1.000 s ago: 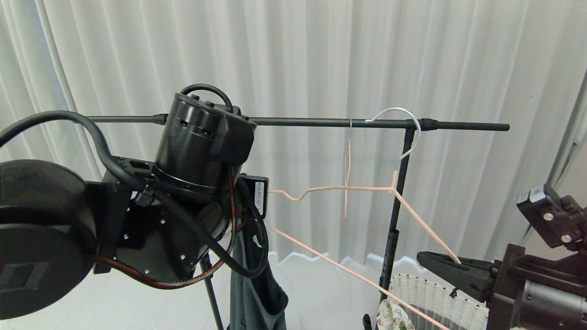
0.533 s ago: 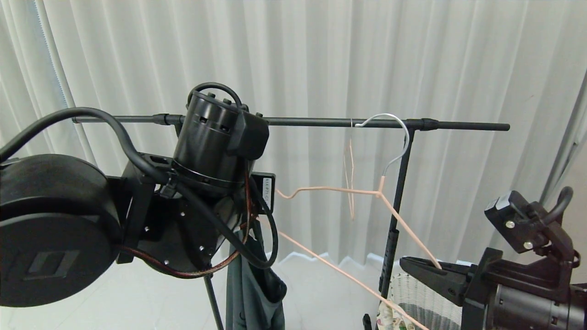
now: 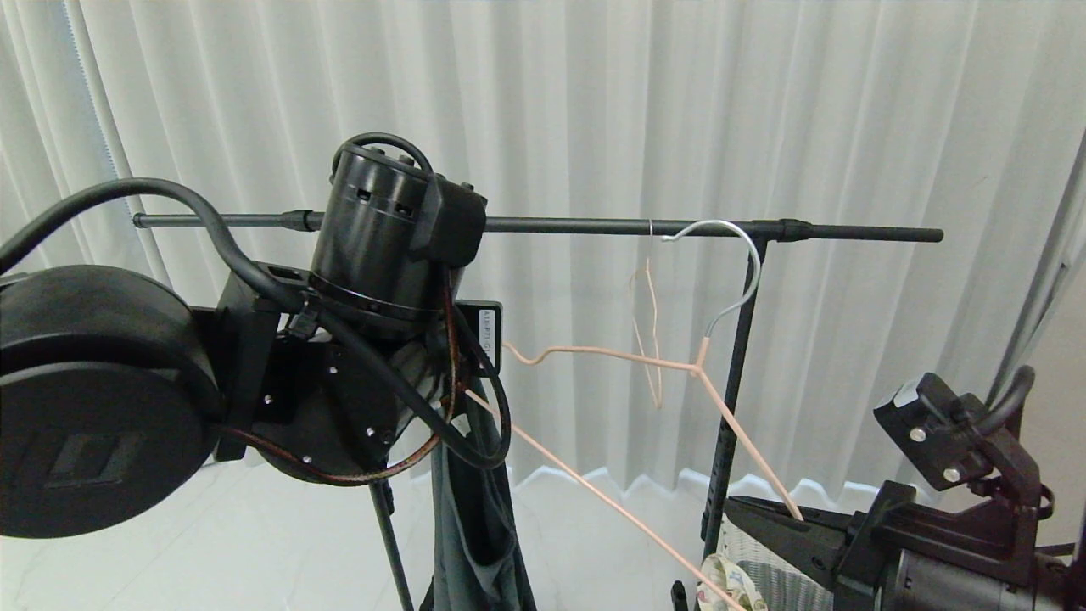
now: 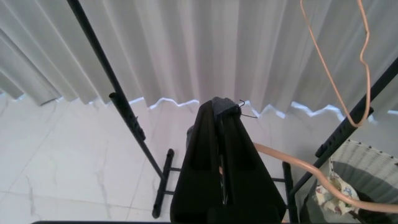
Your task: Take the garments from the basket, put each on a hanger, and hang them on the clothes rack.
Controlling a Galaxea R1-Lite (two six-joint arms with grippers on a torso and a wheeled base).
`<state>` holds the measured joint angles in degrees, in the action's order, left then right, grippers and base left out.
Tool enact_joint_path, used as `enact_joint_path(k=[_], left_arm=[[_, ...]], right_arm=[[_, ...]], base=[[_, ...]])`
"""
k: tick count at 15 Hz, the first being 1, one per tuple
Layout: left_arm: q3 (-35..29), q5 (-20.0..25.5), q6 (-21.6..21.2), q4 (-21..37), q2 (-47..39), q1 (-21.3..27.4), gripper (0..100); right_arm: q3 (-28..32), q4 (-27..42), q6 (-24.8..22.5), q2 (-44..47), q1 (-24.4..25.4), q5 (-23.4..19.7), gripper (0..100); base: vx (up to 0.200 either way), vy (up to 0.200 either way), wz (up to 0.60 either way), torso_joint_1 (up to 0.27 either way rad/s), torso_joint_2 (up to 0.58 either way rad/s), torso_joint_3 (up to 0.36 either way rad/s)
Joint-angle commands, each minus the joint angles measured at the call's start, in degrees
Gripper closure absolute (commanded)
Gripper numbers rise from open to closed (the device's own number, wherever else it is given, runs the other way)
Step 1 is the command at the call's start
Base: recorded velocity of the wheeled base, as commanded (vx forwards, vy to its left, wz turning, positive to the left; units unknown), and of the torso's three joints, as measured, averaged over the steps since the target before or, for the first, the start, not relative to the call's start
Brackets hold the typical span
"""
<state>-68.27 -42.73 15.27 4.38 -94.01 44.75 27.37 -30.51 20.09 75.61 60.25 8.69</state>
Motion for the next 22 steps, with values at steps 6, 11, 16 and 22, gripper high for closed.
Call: enact_joint_path(k=[6,11,16,22], left_arm=[[-0.20,-0.07,0.37,0.02,1.03,-0.28,100],[-0.11,0.01,0.63,0.02,1.11,-0.28,100],[-0.02,-0.25,2.83,0.11,0.23,-0.45,100],[-0.38,-0.25,3.71,0.11,-0.38,-0.72,100]], right_arm=[[-0.21,2.56,0.21,-1.60,-0.30,0.98,100],[-0.03,4.67,0.21,-2.92,-0.30,1.33,100],[0.05,4.50,1.27,-2.04,-0.39,5.72,100],[0.93,0.89,1.18,-2.22,-2.68,6.25,100]], base=[[0.000,0.000,0.00,0.000,0.00,0.000],[0.000,0.000,0.00,0.000,0.00,0.000],[0.000,0.000,0.00,0.000,0.00,0.000],[0.000,0.000,0.00,0.000,0.00,0.000]])
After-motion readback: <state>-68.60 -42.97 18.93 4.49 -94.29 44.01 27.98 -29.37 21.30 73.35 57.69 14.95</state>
